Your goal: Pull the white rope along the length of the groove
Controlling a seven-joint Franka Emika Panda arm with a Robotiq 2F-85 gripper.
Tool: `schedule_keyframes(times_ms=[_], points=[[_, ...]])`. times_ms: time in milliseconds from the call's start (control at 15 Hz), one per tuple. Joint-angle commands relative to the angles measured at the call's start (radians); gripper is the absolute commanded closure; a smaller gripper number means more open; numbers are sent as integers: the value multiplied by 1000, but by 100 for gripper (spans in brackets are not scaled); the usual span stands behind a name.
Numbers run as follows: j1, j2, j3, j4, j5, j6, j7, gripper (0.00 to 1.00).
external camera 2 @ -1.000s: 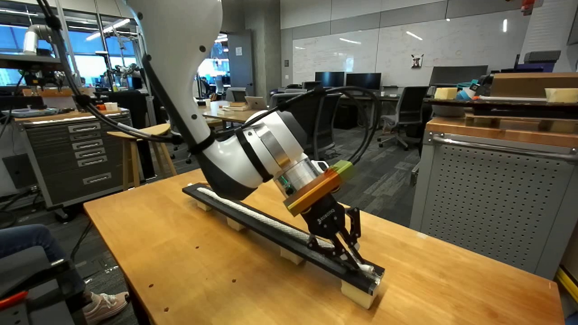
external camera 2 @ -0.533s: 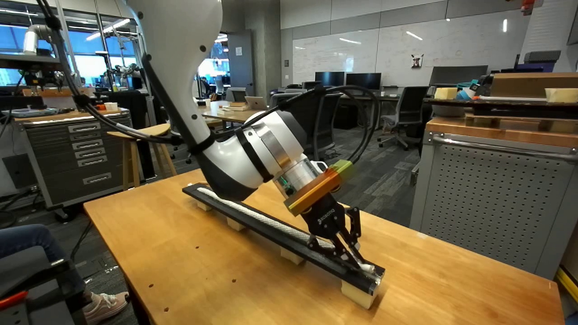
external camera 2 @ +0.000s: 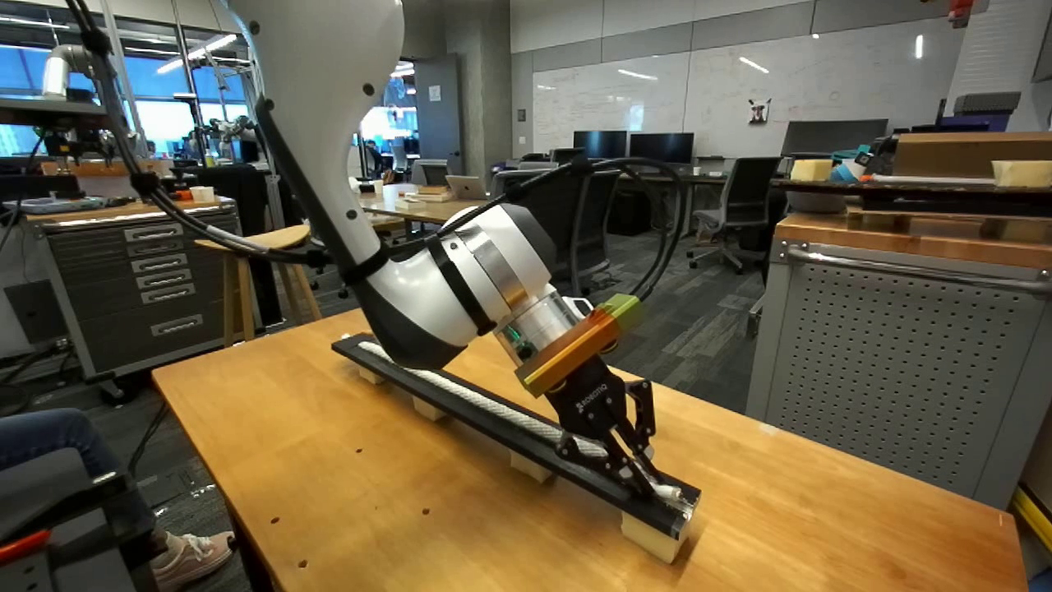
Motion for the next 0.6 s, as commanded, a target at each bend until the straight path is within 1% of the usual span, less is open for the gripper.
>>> schedule_keyframes(times_ms=[0,67,133,200,267,533], points=[[-22,-15,4,-2,-46,-18,27,97],[-22,-15,5,-1,-46,-18,26,93],[-21,-14,4,1,-49,-18,28,65],[-21,-14,5,2,-49,-19,29,63],[-22,-15,5,4,-52,-22,30,57],[-32,-18,5,12,-65,-28,40,26]])
